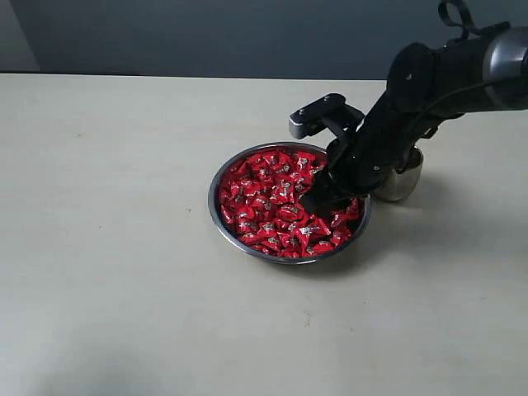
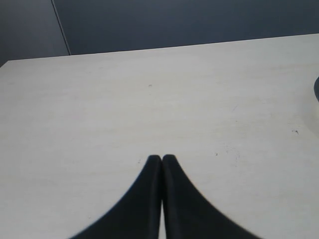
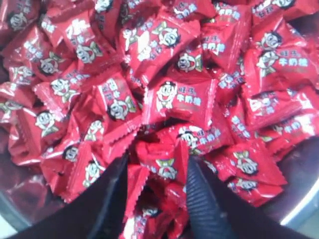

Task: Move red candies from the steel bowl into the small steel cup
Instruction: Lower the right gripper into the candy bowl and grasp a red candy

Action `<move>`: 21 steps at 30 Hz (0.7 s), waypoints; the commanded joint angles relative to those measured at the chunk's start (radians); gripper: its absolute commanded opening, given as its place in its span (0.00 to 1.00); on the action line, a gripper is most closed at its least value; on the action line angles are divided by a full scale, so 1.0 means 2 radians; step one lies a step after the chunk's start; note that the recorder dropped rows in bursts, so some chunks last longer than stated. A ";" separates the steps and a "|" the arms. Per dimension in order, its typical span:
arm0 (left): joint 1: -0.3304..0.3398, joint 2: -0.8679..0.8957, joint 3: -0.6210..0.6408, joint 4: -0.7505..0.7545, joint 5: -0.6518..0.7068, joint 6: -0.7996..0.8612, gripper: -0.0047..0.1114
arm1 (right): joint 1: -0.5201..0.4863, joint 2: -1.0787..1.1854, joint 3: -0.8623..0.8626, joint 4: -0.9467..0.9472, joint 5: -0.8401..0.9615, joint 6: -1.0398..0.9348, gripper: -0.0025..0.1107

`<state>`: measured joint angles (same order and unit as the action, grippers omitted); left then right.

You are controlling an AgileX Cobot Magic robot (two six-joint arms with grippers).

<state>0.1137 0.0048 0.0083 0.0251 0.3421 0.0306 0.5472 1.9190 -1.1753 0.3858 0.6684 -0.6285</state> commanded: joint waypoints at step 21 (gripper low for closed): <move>-0.003 -0.002 -0.004 0.001 -0.002 -0.001 0.04 | 0.000 0.049 -0.033 -0.022 0.008 0.052 0.41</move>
<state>0.1137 0.0048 0.0083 0.0251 0.3421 0.0306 0.5488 2.0180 -1.2343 0.3395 0.6825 -0.5191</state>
